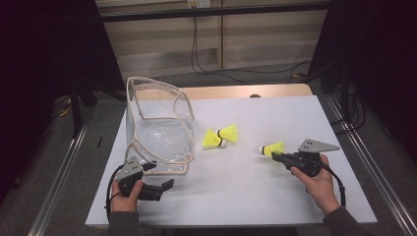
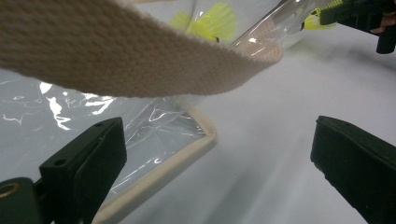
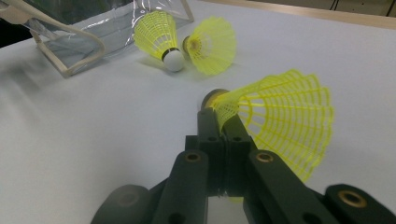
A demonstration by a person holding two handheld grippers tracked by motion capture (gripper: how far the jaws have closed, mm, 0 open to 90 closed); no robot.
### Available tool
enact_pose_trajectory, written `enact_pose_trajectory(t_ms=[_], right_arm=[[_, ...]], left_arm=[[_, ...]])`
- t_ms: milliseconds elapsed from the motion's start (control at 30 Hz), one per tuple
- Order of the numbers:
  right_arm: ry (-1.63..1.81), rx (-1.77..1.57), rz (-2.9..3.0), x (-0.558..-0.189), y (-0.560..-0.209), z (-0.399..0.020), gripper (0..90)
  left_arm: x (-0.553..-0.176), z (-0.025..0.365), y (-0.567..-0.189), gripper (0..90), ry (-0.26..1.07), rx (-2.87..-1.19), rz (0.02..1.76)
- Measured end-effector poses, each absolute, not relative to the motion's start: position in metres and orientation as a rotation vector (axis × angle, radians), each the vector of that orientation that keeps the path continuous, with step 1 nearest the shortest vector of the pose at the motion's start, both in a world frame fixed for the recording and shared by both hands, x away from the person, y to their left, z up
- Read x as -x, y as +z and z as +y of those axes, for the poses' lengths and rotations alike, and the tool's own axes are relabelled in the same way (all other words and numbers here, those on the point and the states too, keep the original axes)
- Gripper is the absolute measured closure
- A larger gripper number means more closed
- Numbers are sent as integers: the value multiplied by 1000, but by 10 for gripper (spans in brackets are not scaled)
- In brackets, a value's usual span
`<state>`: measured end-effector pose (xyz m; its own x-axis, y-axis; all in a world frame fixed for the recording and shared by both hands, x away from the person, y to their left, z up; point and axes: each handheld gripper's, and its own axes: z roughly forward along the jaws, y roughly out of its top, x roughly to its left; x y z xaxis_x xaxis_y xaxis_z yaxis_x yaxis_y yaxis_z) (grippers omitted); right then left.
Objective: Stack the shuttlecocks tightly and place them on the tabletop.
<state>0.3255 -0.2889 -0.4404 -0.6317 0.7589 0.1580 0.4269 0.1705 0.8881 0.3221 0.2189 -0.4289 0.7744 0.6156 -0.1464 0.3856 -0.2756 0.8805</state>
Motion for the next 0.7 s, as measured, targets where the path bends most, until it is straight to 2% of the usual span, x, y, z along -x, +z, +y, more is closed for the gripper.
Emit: enact_pose_trajectory(t_ms=[700], right_arm=[[1439, -1154, 2119, -339, -438, -283, 890]], left_arm=[[-323, 219, -429, 36, 263, -1898, 758]])
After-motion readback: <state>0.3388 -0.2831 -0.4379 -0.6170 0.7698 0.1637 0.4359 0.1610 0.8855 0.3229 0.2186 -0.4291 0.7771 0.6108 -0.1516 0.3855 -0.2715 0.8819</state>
